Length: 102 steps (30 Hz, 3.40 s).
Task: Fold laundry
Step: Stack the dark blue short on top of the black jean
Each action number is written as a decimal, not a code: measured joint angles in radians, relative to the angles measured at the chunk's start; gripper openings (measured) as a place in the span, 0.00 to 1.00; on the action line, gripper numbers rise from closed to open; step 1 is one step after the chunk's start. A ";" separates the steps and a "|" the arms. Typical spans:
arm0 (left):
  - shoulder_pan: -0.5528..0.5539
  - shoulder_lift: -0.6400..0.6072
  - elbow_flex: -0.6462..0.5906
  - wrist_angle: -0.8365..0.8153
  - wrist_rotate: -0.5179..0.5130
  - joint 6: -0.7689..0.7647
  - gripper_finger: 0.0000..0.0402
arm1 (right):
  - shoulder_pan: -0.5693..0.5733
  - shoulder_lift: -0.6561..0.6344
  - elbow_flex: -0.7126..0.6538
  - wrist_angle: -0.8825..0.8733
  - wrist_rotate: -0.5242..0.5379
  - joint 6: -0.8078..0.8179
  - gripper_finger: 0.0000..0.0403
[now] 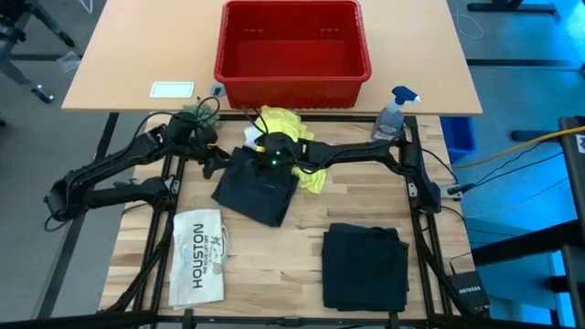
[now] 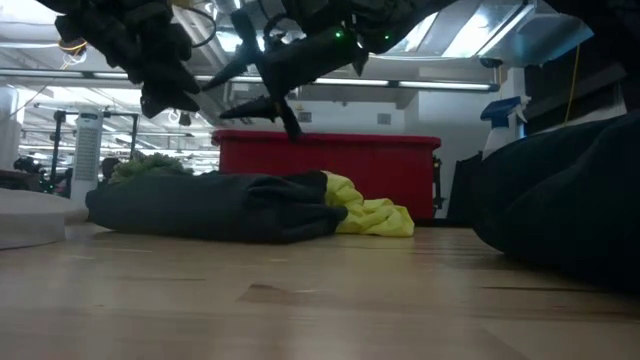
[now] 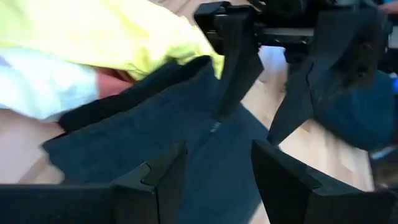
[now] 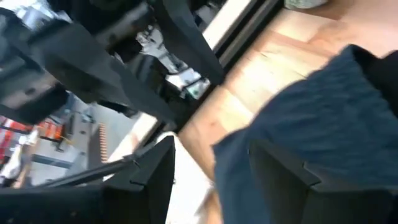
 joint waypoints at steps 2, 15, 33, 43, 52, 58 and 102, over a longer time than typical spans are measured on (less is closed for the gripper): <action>0.000 0.000 0.000 0.000 0.026 0.001 0.43 | 0.006 0.000 0.000 0.013 0.001 0.024 0.49; -0.026 -0.001 0.000 -0.029 0.134 0.032 0.43 | 0.047 0.000 0.000 0.050 0.063 0.050 0.49; -0.074 -0.001 0.000 -0.053 0.135 0.025 0.43 | 0.078 0.000 0.000 0.051 0.115 0.046 0.48; -0.080 -0.001 0.000 -0.053 0.134 0.023 0.43 | 0.087 0.000 0.000 0.051 0.134 0.035 0.48; -0.080 -0.001 0.000 -0.053 0.134 0.023 0.43 | 0.099 0.000 0.000 0.051 0.153 0.019 0.48; -0.080 -0.001 0.000 -0.053 0.133 0.023 0.43 | 0.099 0.000 0.000 0.052 0.159 0.019 0.48; -0.080 -0.001 0.000 -0.079 0.134 0.026 0.43 | 0.098 0.000 0.000 0.051 0.159 0.019 0.48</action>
